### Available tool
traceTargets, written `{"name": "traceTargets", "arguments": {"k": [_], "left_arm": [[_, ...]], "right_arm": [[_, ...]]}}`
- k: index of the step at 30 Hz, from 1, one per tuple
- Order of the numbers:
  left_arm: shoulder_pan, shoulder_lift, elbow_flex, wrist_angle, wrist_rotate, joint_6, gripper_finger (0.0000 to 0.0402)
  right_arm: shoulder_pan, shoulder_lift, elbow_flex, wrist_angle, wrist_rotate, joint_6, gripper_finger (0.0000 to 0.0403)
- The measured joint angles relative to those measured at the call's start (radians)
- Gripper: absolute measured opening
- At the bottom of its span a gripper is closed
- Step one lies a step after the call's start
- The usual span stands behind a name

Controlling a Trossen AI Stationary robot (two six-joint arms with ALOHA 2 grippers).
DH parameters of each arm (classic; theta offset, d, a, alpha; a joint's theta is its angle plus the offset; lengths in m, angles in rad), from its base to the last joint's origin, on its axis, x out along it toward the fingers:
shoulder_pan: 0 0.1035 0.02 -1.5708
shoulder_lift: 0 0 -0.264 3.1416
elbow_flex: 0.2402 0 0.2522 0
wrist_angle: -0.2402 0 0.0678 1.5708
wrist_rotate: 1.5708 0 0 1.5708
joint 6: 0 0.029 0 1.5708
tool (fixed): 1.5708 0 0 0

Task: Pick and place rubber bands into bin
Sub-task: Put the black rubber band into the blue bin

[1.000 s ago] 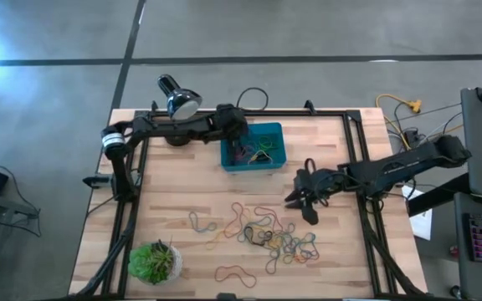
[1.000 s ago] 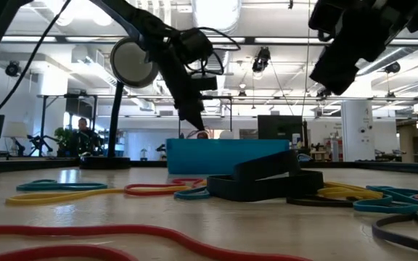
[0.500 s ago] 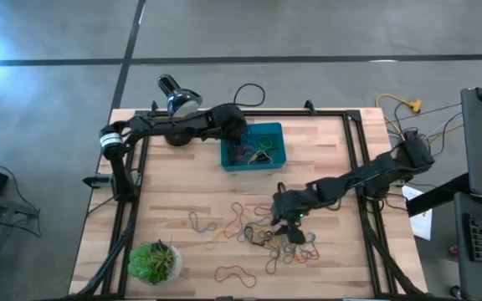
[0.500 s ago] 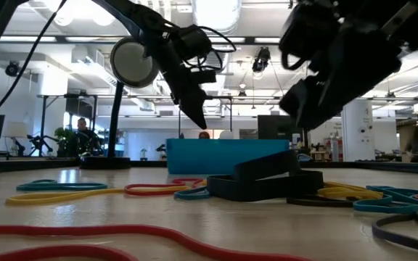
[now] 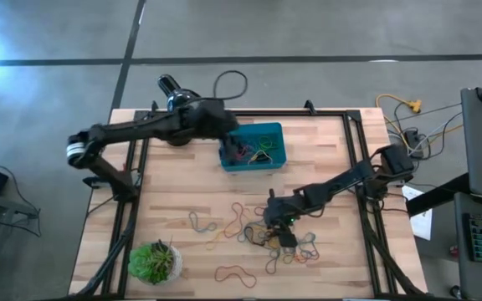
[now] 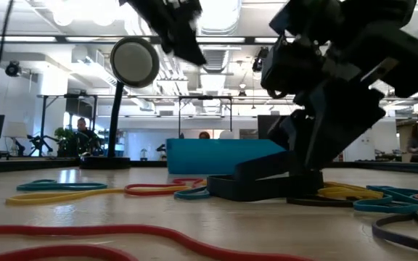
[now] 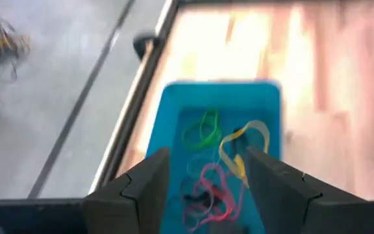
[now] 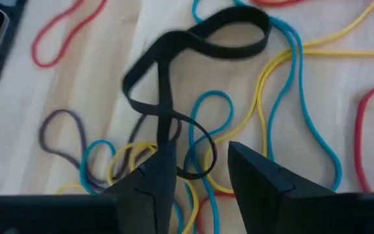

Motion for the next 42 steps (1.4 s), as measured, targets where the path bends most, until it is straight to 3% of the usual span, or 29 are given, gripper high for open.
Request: {"name": "traceTargets", "arguments": {"k": [5,11,19,23,29,42], "left_arm": [[-0.037,-0.133,-0.001,0.0,-0.004,-0.049,0.0183],[-0.082,-0.277,-0.033,-0.007,-0.007,-0.128,0.0183],[-0.129,-0.427,-0.187,-0.146,-0.005,-0.233,0.0183],[-0.135,-0.478,-0.305,-0.131,-0.005,-0.321,0.0183],[-0.156,-0.521,-0.426,0.005,0.002,-0.393,0.0183],[-0.166,-0.537,-0.436,0.072,0.001,-0.4,0.0183]], "right_arm": [[0.0,0.018,0.01,-0.004,0.031,0.003,0.01],[0.0,-0.014,0.014,-0.012,0.086,0.006,0.0019],[-0.002,-0.16,0.014,-0.089,0.163,-0.003,0.0009],[-0.002,-0.202,0.014,-0.121,0.177,-0.068,0.0009],[0.001,-0.138,0.012,-0.11,0.074,-0.127,0.0032],[0.0,-0.045,0.013,-0.073,0.068,-0.099,0.013]]}}
